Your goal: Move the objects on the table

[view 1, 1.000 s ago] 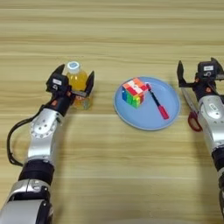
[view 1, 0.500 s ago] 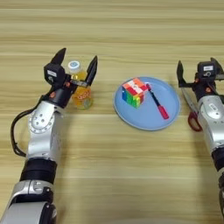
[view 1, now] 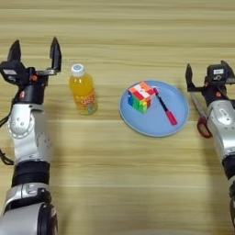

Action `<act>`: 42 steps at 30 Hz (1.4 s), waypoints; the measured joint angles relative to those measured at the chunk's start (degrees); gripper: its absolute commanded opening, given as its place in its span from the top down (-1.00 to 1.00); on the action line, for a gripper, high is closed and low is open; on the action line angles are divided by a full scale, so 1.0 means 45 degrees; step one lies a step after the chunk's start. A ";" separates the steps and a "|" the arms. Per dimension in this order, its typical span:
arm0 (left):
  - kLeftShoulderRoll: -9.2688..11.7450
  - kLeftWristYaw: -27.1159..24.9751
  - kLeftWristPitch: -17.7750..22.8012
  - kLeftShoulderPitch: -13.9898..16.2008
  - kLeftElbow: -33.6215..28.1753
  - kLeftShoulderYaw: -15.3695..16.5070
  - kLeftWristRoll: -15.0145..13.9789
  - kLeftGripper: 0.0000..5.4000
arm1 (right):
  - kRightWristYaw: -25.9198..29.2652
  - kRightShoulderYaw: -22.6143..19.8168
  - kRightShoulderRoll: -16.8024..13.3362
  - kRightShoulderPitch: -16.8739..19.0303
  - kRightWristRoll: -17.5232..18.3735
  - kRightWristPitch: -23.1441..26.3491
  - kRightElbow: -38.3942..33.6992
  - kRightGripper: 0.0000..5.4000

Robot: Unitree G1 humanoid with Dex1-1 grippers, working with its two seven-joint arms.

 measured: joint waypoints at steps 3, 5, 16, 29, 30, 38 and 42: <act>0.0252 0.0611 -0.0046 -0.0226 0.0750 0.0355 0.0132 -0.99 | 0.0007 0.0002 0.0000 0.0000 -0.0002 -0.0001 0.0000 -1.00; 0.0471 0.1092 -0.0068 -0.0332 0.1371 0.0435 0.0617 -0.99 | 0.0007 0.0007 -0.0001 0.0001 -0.0007 -0.0001 0.0000 -1.00; 0.1343 0.2514 0.0599 -0.0995 0.4779 -0.0166 0.2575 -0.99 | 0.0620 0.0255 0.0078 0.0079 0.0052 -0.0300 -0.0445 -1.00; 0.1477 0.2730 0.0571 -0.1316 0.5633 -0.0228 0.2611 -0.99 | 0.3716 0.1243 0.0763 0.0732 0.1291 -0.0656 -0.1729 -1.00; 0.1477 0.2729 0.0566 -0.1316 0.5633 -0.0260 0.2612 -0.99 | 0.4012 0.1359 0.0812 0.0797 0.1339 -0.0637 -0.1758 -1.00; 0.1466 0.2770 0.0555 -0.1319 0.5624 -0.0432 0.2617 -0.99 | 0.5250 0.2159 0.1296 0.1049 0.1566 -0.0057 -0.1739 -1.00; 0.1451 0.2845 0.0551 -0.1319 0.5616 -0.0522 0.2621 -0.99 | 0.5568 0.2319 0.1502 0.1051 0.1581 0.0136 -0.1494 -1.00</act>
